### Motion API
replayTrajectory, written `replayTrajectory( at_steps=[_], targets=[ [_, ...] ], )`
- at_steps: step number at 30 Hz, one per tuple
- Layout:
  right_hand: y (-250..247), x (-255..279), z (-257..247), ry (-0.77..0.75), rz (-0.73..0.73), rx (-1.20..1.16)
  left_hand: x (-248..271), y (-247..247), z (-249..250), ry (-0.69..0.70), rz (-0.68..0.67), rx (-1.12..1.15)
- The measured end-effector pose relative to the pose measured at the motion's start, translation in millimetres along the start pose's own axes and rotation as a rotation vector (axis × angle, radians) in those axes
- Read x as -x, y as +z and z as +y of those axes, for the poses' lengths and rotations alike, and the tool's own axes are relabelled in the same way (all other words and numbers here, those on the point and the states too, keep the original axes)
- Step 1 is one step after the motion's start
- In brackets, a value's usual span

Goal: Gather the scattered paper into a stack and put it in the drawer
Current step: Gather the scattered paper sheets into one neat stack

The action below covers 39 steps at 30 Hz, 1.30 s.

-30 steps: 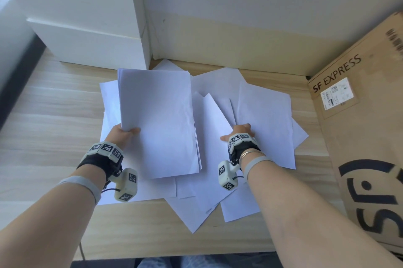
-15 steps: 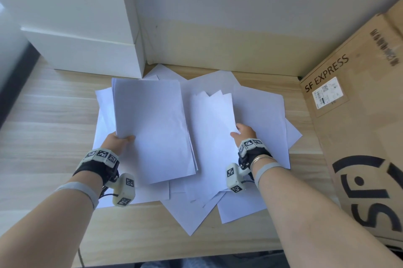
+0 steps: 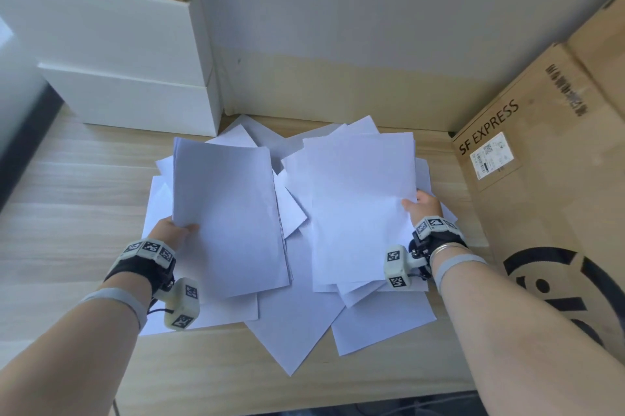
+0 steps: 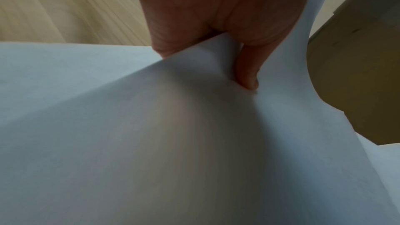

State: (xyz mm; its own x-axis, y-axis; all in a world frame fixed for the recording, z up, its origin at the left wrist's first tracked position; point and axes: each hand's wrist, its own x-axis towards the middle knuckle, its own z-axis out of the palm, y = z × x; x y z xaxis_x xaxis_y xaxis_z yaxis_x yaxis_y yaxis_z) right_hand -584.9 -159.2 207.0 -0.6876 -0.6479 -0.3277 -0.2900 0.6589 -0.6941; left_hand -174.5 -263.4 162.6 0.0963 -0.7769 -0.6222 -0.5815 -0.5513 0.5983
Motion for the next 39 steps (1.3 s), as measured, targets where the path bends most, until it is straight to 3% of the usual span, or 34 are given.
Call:
replayTrajectory(
  at_steps=[10, 22, 27, 33, 36, 39],
  targets=[
    [3.5, -1.8, -19.1, -0.018, -0.005, -0.147, -0.4, 16.6, 11.8, 0.024, -0.088, -0.043],
    [111.0, 26.8, -40.6, 0.003, -0.359, 0.256, -3.8, 29.1, 8.6, -0.06, -0.201, -0.019],
    [147.4, 39.4, -54.9, -0.096, -0.513, 0.534, -3.8, 31.9, 7.5, -0.044, -0.204, -0.049],
    [161.7, 37.0, -68.4, -0.24, -0.544, 0.758, -14.8, 24.4, -5.0, -0.083, -0.206, 0.062],
    [163.5, 32.5, -76.3, -0.225, -0.533, 0.743, -15.8, 16.9, -11.6, -0.085, -0.15, 0.156],
    [167.1, 27.9, -78.5, -0.218, -0.415, 0.653, -15.7, 4.2, -18.4, -0.079, -0.085, 0.231]
  ],
)
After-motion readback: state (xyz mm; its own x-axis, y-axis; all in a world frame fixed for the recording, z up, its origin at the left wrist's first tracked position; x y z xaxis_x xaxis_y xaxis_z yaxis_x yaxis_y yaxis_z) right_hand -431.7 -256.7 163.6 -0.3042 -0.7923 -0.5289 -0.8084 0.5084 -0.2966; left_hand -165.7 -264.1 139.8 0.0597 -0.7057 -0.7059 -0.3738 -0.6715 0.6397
